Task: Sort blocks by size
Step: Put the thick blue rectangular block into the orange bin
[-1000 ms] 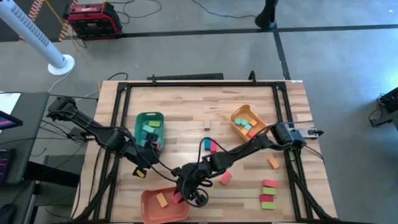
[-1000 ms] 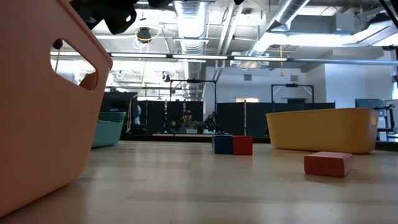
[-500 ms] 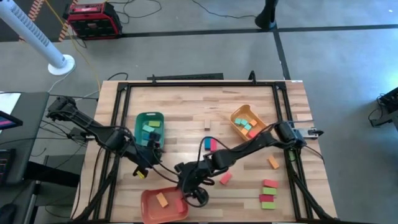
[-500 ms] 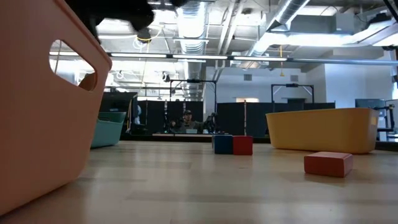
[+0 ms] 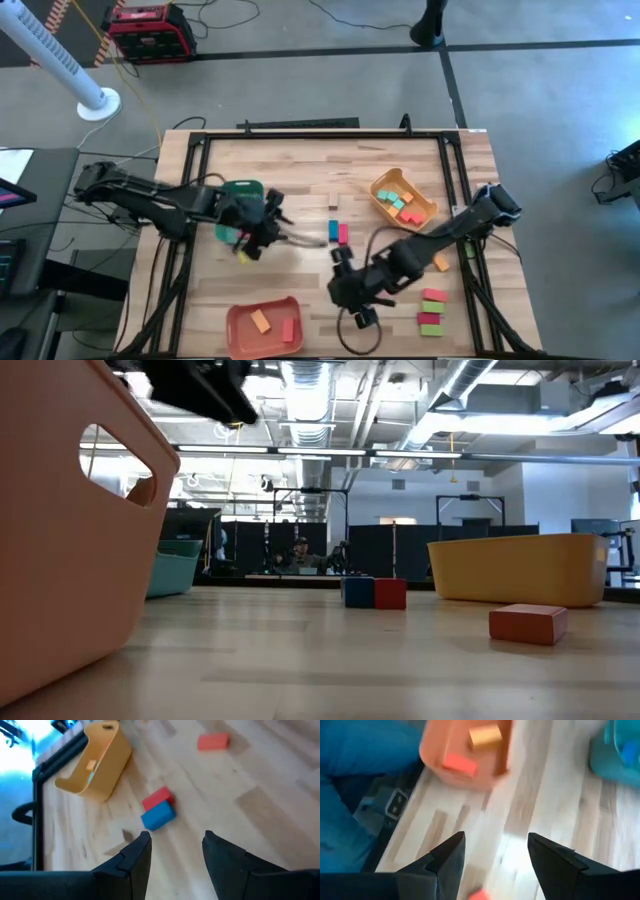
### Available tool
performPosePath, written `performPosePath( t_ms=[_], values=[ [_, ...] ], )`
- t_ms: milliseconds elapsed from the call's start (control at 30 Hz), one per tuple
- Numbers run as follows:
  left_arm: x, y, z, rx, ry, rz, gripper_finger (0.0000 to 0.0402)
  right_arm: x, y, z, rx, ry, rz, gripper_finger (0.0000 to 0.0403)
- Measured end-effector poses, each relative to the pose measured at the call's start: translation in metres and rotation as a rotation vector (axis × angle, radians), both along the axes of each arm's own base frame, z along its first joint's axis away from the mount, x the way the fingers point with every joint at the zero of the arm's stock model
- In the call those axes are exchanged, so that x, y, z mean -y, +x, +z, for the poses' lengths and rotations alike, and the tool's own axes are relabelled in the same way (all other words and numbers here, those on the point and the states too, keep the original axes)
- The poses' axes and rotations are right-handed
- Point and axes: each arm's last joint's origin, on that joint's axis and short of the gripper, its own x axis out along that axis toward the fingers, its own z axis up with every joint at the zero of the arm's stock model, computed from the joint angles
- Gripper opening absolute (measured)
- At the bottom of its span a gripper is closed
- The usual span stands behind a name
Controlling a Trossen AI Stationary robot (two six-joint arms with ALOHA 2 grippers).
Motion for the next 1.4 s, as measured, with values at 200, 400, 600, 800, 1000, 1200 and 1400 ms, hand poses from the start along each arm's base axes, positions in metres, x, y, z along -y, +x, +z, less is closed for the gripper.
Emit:
performPosePath(
  t_ms=[200,400,600,800,1000,1200,1400],
  values=[
    [-0.04,0.028,-0.016,-0.027,0.016,-0.04,0.0166,-0.019,-0.029,-0.001,-0.072,-0.031,-0.141,0.0244],
    [-0.066,0.065,-0.037,-0.105,0.001,-0.081,0.0166,-0.032,-0.048,-0.005,-0.094,-0.067,-0.269,0.0244],
    [-0.07,0.1,-0.06,-0.186,0.022,-0.162,0.0166,-0.045,-0.067,-0.008,-0.098,-0.077,-0.362,0.0244],
    [-0.066,0.127,-0.081,-0.282,0.067,-0.245,0.0166,-0.058,-0.089,-0.009,-0.072,-0.094,-0.45,0.0244],
    [-0.058,0.147,-0.094,-0.32,0.105,-0.315,0.0166,-0.066,-0.103,-0.009,-0.035,-0.097,-0.507,0.0244],
    [-0.053,0.155,-0.101,-0.318,0.159,-0.378,0.0166,-0.069,-0.11,-0.009,-0.018,-0.092,-0.533,0.0244],
    [-0.054,0.16,-0.107,-0.298,0.19,-0.399,0.0166,-0.07,-0.111,-0.009,-0.003,-0.089,-0.546,0.0244]
  ],
)
